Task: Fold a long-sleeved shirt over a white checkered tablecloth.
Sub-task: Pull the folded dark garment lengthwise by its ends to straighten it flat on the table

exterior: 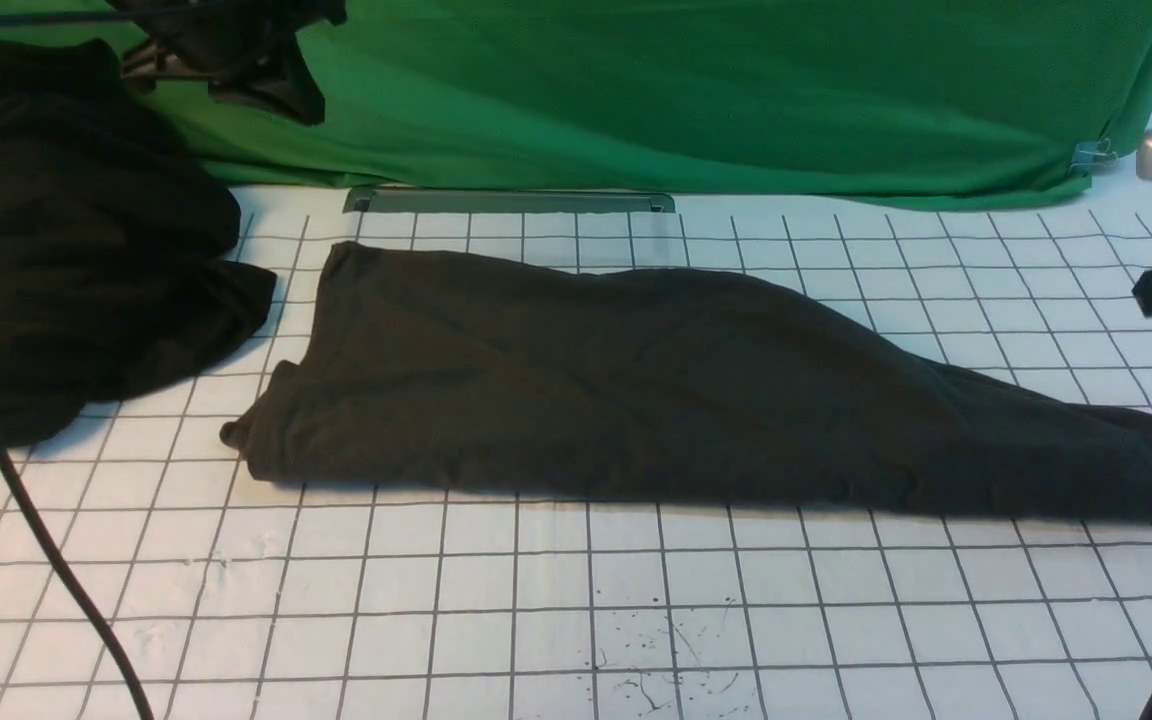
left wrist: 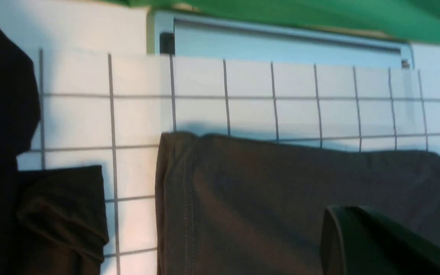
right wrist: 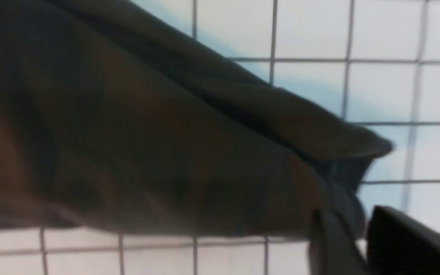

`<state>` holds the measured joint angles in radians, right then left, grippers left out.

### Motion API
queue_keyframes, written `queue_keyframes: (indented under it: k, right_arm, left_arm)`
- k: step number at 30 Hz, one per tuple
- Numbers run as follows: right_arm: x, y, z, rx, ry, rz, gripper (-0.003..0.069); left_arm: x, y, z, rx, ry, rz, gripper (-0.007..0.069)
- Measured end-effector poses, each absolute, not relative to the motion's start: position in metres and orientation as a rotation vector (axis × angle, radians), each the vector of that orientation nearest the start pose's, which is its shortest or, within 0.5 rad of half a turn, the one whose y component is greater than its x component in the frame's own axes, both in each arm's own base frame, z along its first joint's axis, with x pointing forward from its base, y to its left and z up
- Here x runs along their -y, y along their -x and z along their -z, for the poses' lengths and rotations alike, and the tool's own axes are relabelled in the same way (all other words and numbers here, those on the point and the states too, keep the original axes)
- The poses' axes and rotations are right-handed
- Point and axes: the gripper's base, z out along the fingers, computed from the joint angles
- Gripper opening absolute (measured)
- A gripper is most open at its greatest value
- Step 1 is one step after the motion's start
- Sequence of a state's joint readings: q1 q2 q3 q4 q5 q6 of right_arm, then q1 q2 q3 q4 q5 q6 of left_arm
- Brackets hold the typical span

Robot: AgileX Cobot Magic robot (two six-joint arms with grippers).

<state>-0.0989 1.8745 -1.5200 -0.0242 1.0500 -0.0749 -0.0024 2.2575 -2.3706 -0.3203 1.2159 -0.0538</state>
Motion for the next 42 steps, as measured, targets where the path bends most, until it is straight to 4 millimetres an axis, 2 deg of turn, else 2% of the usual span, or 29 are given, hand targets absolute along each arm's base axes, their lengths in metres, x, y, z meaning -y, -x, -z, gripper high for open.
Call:
queue_keyframes:
  k: [2,5,11,15,17,19,20,22,23,29,31,33,37,42]
  right_arm:
    - [0.047,-0.39,-0.23,-2.908,-0.06,0.045,0.0281]
    - [0.055,-0.391,-0.205,-2.949,-0.096,0.03,0.0357]
    - [0.067,-0.398,-0.174,-2.984,-0.138,0.028,0.037]
    - [0.069,-0.399,-0.165,-3.0,-0.125,0.027,0.0366]
    - [0.069,-0.399,-0.164,-3.004,-0.105,0.028,0.0318]
    - [0.069,-0.399,-0.165,-3.008,-0.083,0.029,0.0204]
    - [0.069,-0.399,-0.165,-3.008,-0.084,0.029,0.019]
    - [0.069,-0.398,-0.168,-3.005,-0.078,0.023,0.0067]
    - [0.068,-0.398,-0.17,-2.999,-0.076,0.025,0.0043]
    - [0.068,-0.392,-0.206,-2.914,-0.07,0.049,0.0027]
    - [0.068,-0.391,-0.211,-2.898,-0.069,0.053,0.0029]
    - [0.068,-0.391,-0.218,-2.862,-0.062,0.071,0.0036]
    - [0.072,-0.395,-0.211,-2.853,-0.054,0.124,0.0078]
    - [0.08,-0.405,-0.18,-2.878,-0.095,0.209,0.0269]
  left_arm:
    - [0.028,-0.499,-0.31,-2.574,0.1,0.45,0.0001]
    - [0.028,-0.502,-0.302,-2.59,0.104,0.452,0.0001]
    - [0.03,-0.503,-0.299,-2.593,0.108,0.478,0.0001]
    - [0.03,-0.503,-0.299,-2.593,0.108,0.484,0.0001]
    - [0.03,-0.503,-0.299,-2.593,0.108,0.485,0.0001]
    - [0.03,-0.503,-0.299,-2.593,0.108,0.485,0.0001]
    - [0.03,-0.503,-0.299,-2.593,0.108,0.485,0.0001]
    - [0.03,-0.503,-0.299,-2.593,0.108,0.485,0.0001]
    - [0.03,-0.503,-0.299,-2.593,0.108,0.485,0.0001]
    - [0.03,-0.503,-0.299,-2.593,0.108,0.485,0.0001]
    - [0.03,-0.503,-0.299,-2.593,0.108,0.485,0.0001]
    - [0.03,-0.503,-0.299,-2.593,0.108,0.485,0.0001]
    - [0.03,-0.503,-0.299,-2.592,0.104,0.483,0.0001]
    - [0.03,-0.503,-0.299,-2.592,0.1,0.482,0.0001]
